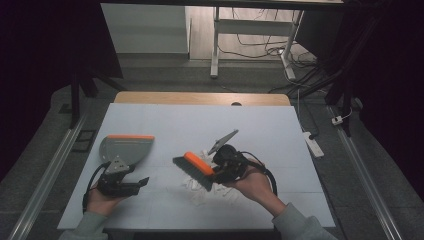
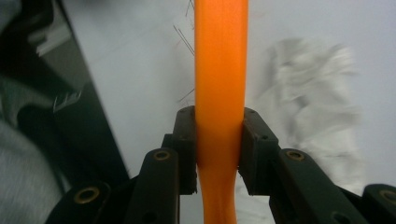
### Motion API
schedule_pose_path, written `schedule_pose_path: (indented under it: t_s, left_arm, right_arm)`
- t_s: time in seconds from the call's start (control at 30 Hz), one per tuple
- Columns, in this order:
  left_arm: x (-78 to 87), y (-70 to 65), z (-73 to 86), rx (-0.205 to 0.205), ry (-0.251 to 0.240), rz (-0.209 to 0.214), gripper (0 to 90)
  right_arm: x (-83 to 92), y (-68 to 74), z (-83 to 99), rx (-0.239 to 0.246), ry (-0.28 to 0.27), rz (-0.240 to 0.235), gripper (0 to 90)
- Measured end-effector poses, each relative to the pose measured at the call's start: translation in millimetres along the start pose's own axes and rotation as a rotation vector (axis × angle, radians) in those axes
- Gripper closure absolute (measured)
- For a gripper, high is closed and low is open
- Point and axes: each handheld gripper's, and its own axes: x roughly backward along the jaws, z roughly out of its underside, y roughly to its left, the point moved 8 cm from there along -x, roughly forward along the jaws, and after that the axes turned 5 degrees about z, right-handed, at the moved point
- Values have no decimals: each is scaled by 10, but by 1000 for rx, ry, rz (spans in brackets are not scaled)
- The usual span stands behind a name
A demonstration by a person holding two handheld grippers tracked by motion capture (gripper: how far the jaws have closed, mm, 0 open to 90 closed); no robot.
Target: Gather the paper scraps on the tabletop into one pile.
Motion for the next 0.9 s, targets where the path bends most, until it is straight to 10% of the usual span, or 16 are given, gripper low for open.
schedule_pose_path:
  t_s: [0.4, 0.57, 0.9]
  left_arm:
    - [3, 11, 9, 4, -1, 0, 301]
    - [3, 10, 13, 1, 3, 1, 302]
    - [-6, 12, 19, 3, 6, -1, 302]
  right_arm:
    - [-485, 411, 109, 143, 203, -64, 702]
    - [-584, 317, 58, 159, 232, -10, 702]
    - [-628, -226, -61, 30, 211, 72, 702]
